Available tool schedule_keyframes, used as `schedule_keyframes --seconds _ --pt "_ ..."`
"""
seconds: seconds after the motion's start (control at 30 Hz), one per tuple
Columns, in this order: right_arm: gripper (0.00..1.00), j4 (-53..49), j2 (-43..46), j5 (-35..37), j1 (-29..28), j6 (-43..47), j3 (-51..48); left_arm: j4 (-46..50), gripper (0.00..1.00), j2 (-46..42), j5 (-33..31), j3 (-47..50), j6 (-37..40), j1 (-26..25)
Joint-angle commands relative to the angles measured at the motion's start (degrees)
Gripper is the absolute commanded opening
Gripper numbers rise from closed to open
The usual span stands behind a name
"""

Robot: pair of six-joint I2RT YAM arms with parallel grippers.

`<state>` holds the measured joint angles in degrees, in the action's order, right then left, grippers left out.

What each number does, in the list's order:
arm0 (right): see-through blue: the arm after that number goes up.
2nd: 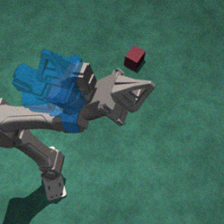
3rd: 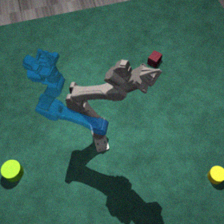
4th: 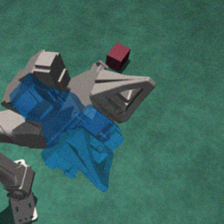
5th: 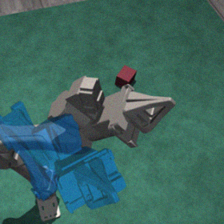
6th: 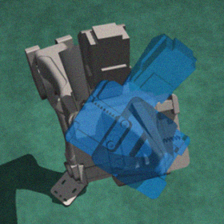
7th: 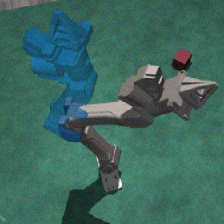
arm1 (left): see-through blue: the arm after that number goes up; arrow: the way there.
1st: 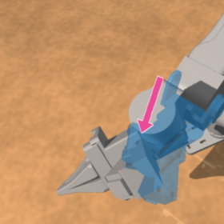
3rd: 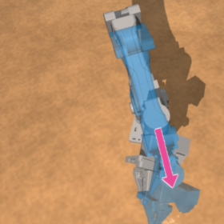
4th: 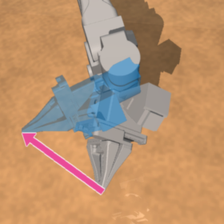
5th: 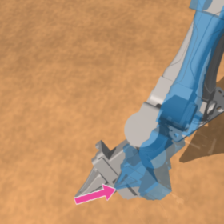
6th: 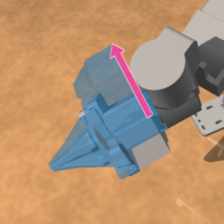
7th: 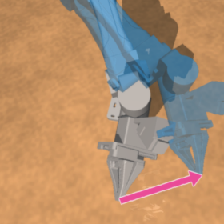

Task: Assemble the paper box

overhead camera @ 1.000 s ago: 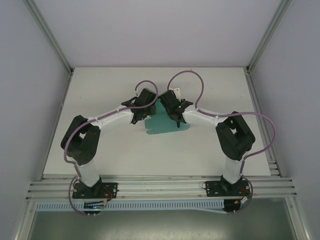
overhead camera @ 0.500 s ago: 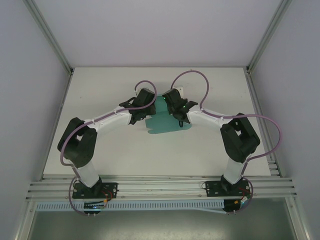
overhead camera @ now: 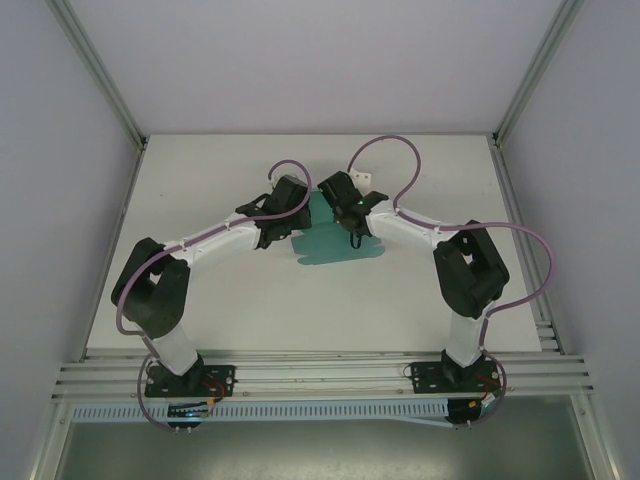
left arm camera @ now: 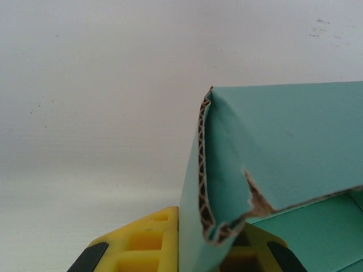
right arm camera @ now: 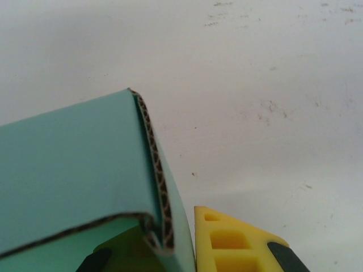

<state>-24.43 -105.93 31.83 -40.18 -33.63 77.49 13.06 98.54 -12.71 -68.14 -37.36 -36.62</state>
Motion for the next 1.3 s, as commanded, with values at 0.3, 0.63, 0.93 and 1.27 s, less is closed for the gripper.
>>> schedule_keyframes --seconds 0.3,0.63,0.93,1.27 --pt "0.13 33.03 10.70 0.83 7.21 14.08 -22.31 9.64 0.00 -2.80 -10.14 1.54 0.03 3.22" --pt "0.73 37.37 22.87 -24.62 7.66 28.17 -28.39 3.76 0.00 -3.18 -5.03 2.92 3.16 3.23" --pt "0.88 36.82 28.58 -28.12 7.66 25.27 -31.13 0.22 0.00 -4.47 -3.72 4.66 6.27 3.22" --pt "0.67 34.11 29.67 -50.42 20.46 20.78 -34.13 -4.06 0.00 -6.00 -0.40 6.67 10.32 3.25"
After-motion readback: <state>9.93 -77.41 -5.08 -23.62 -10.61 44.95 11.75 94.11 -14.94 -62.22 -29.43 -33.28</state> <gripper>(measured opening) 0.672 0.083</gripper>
